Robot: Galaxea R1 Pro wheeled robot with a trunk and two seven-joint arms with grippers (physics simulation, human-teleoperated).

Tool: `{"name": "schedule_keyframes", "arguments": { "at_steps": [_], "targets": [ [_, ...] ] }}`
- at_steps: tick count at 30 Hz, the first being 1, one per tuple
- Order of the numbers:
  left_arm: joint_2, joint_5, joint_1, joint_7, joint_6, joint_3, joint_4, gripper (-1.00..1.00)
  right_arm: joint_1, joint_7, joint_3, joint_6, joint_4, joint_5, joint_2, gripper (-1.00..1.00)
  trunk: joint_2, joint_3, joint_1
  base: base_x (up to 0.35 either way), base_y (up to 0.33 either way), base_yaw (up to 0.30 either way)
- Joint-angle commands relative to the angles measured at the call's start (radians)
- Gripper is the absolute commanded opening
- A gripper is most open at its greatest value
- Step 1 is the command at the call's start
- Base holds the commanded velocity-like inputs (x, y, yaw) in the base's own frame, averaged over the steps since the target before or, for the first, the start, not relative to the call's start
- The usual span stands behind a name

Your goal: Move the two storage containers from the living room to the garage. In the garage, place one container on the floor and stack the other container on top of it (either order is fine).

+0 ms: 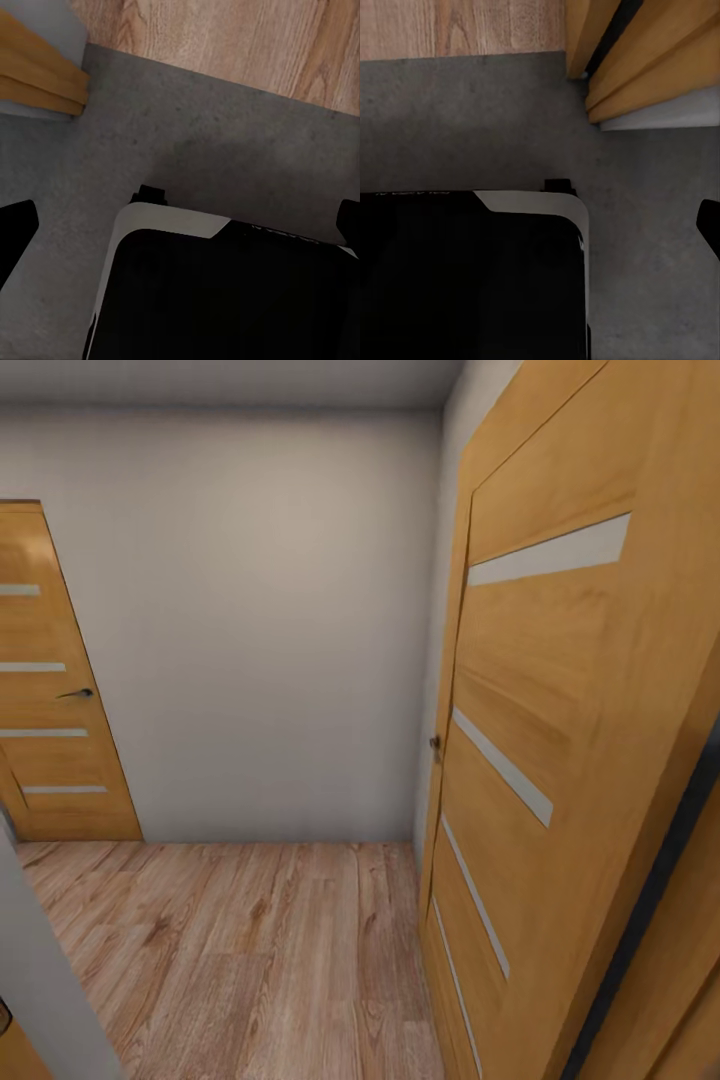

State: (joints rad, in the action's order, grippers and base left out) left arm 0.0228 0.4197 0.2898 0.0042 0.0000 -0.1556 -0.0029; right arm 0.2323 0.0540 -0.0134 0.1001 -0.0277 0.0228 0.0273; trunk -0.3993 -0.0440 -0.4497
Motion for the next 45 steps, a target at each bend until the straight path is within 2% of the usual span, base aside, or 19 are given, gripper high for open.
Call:
{"name": "schedule_keyframes", "arguments": {
  "at_steps": [1,5,21,27,35,45],
  "targets": [
    [0.000,0.009,0.000,0.000,0.000,-0.008,0.000,1.00,0.001,0.004,-0.001,0.006,-0.003,0.002,0.000,1.00,-0.001,0.000,0.000,0.000,0.000,0.013],
    [0.000,0.010,0.000,0.000,0.000,-0.008,0.000,1.00,0.001,0.004,0.003,0.007,-0.003,-0.003,0.008,1.00,-0.001,0.000,0.000,0.000,0.000,0.005],
    [-0.004,0.011,0.000,0.002,0.000,-0.008,0.000,1.00,0.001,0.004,0.004,0.007,-0.003,-0.004,0.011,1.00,-0.001,0.000,0.000,0.000,0.054,0.000],
    [-0.004,0.013,0.000,0.002,-0.038,-0.008,0.001,1.00,0.001,0.004,0.005,0.004,-0.003,-0.005,0.010,1.00,-0.001,0.000,0.000,0.000,0.162,0.000],
    [-0.003,0.013,0.000,0.002,-0.046,-0.008,0.001,1.00,0.001,0.006,0.004,0.001,-0.003,-0.009,0.002,1.00,-0.001,0.000,0.000,0.000,0.022,0.004],
    [-0.003,0.013,0.000,0.002,-0.046,-0.008,0.001,1.00,0.001,0.005,0.007,0.002,-0.003,-0.010,0.003,1.00,-0.001,0.000,0.000,0.000,0.001,0.217]
  ]
}}
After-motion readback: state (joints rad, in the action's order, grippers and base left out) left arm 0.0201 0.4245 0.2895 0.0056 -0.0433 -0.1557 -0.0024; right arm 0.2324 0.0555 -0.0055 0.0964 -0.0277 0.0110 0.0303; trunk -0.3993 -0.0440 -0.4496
